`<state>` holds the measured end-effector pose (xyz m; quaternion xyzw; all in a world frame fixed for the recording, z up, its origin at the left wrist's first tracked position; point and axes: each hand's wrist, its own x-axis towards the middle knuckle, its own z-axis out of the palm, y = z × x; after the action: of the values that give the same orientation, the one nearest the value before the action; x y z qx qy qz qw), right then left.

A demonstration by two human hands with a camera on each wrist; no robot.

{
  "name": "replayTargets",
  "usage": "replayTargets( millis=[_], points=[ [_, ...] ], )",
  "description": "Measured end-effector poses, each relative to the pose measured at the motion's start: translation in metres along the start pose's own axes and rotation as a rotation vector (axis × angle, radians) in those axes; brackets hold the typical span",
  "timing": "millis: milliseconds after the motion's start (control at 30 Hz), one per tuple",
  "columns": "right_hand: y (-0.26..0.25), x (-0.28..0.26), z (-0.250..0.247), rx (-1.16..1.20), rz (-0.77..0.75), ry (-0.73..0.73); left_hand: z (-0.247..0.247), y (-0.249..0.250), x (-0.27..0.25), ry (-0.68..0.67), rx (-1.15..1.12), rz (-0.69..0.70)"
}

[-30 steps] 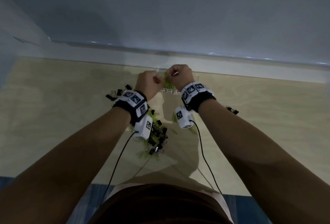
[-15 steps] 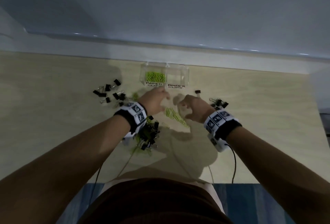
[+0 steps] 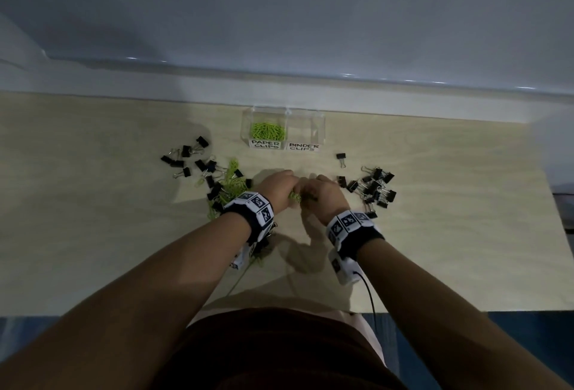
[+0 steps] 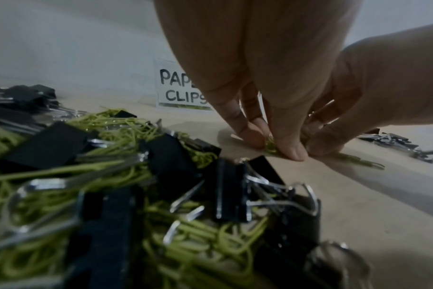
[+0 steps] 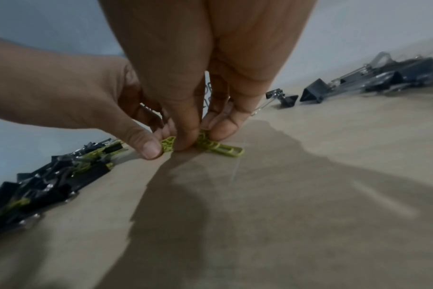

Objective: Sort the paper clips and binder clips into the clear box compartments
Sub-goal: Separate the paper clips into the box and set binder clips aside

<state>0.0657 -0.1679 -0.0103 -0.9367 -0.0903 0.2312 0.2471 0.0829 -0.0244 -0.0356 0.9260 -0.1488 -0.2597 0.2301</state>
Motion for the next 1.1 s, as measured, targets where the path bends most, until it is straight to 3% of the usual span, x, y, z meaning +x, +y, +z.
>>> replayTargets(
  millis=[267, 433, 567, 733, 900, 1033, 1100],
  points=[
    [0.008, -0.002, 0.003, -0.043, -0.040, 0.025, -0.002, 0.008, -0.001, -0.013, 0.224, 0.067],
    [0.018, 0.004, 0.001, 0.024, 0.073, 0.032, -0.004, 0.011, -0.002, -0.009, 0.310, 0.059],
    [0.017, 0.011, -0.011, 0.302, 0.210, 0.105, -0.004, 0.006, -0.001, 0.072, 0.156, -0.037],
    [-0.012, 0.044, -0.043, 0.463, 0.133, 0.198, -0.012, -0.010, -0.005, 0.213, -0.229, -0.159],
    [-0.060, 0.096, -0.061, 0.340, -0.005, 0.265, -0.063, -0.016, -0.006, 0.436, -0.370, -0.137],
    [-0.077, 0.120, -0.054, 0.070, -0.090, 0.174, -0.106, -0.032, 0.008, 0.583, -0.350, -0.163],
    [-0.073, 0.117, -0.054, 0.013, -0.117, 0.145, -0.119, -0.037, 0.016, 0.595, -0.317, -0.167]
  ],
)
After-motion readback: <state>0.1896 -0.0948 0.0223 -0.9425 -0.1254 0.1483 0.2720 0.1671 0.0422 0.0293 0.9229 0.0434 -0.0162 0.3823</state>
